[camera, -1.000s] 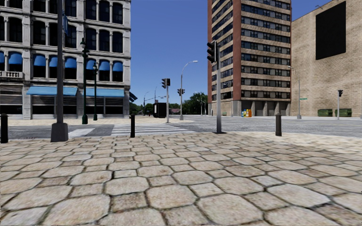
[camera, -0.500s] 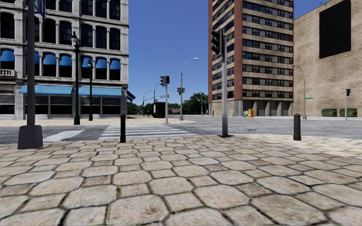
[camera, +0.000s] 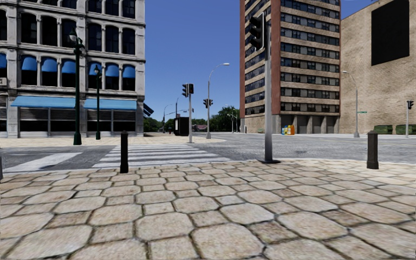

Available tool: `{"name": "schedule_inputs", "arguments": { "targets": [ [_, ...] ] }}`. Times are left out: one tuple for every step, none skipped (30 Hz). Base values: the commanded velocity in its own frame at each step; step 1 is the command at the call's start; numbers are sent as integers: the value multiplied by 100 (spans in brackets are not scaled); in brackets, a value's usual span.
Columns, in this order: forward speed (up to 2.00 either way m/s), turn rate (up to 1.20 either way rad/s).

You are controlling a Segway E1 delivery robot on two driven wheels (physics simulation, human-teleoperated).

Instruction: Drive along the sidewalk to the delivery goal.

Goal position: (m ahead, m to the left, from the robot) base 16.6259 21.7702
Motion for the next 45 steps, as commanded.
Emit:
{"name": "schedule_inputs", "arguments": {
  "targets": [
    [198, 0],
    [198, 0],
    [198, 0],
    [198, 0],
    [198, 0],
    [198, 0],
    [198, 0],
    [198, 2],
    [198, 2],
    [198, 7],
    [198, 12],
    [198, 15],
    [198, 15],
    [198, 17],
    [198, 20],
    [198, 27],
    [198, 27],
    [198, 33],
    [198, 35],
    [198, 35],
    [198, 35],
    [198, 35],
    [198, 35],
    [198, 35],
    [198, 35],
    [198, 35],
    [198, 35],
    [198, 35],
    [198, 35],
    [198, 35],
    [198, 35],
    [198, 35],
    [198, 35],
    [198, 35],
    [198, 35],
    [198, 35],
    [198, 35],
    [198, 35],
    [198, 37],
    [198, 38],
    [198, 38],
    [198, 38],
    [198, 38],
    [198, 38],
    [198, 38]
  ]
}}
